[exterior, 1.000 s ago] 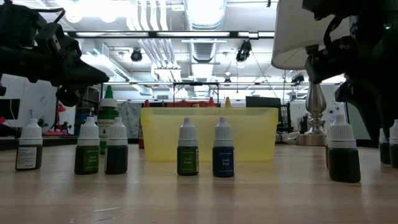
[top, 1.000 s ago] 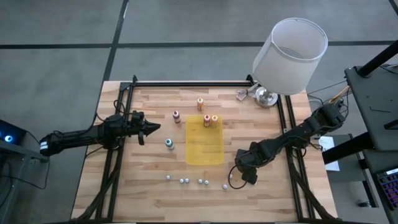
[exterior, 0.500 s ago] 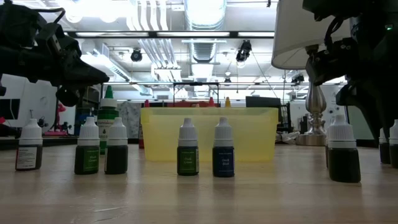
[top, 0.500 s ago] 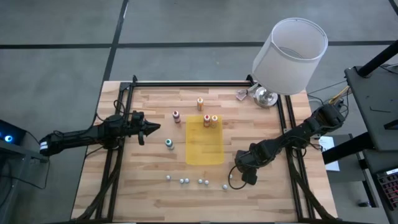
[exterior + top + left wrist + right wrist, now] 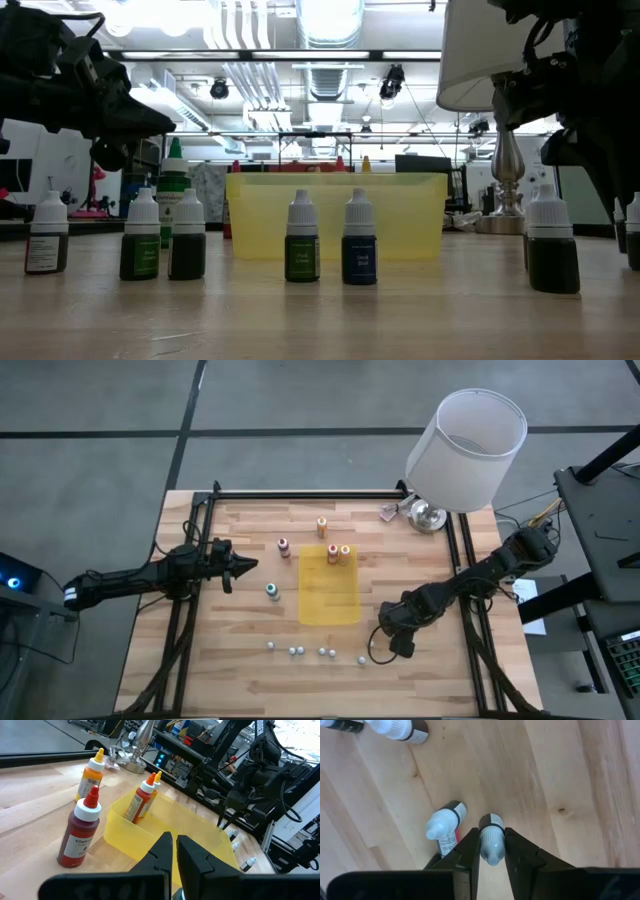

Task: Pick & Place food coloring
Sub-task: Put the small black food coloring bottle into the bin

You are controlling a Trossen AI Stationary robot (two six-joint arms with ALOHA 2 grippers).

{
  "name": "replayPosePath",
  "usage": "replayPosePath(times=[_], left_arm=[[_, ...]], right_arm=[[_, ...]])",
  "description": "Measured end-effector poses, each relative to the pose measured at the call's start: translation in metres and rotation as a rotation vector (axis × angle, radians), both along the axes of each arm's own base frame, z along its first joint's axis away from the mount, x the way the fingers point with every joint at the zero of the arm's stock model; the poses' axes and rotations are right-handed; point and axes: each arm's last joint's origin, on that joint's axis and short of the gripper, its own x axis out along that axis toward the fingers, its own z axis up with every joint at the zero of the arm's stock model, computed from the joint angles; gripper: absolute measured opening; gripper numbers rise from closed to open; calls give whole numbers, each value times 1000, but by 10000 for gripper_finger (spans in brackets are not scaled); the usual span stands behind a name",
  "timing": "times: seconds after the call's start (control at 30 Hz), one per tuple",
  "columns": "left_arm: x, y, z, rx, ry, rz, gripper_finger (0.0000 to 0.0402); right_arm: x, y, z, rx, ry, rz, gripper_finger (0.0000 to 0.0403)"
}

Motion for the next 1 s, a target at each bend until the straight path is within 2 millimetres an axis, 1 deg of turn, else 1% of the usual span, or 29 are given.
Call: replayPosePath(times=[0.2,0.37,0.5,0.63,0.8,0.9,1.0], left_arm=[[0,0,0,0,0,0,0],[0,0,0,0,0,0,0],[0,0,0,0,0,0,0],[0,0,0,0,0,0,0],[0,0,0,0,0,0,0],[0,0,0,0,0,0,0],[0,0,0,0,0,0,0]], right_arm=[[-3,-3,11,15,-35,4,62],[3,-2,27,37,-52,47,62],[12,-1,48,40,-101,95,62],[21,-5,65,29,-103,117,62],[33,-12,79,-2,-79,175,61],[44,-17,88,-16,-94,203,61],[54,-23,92,-30,-93,224,61]])
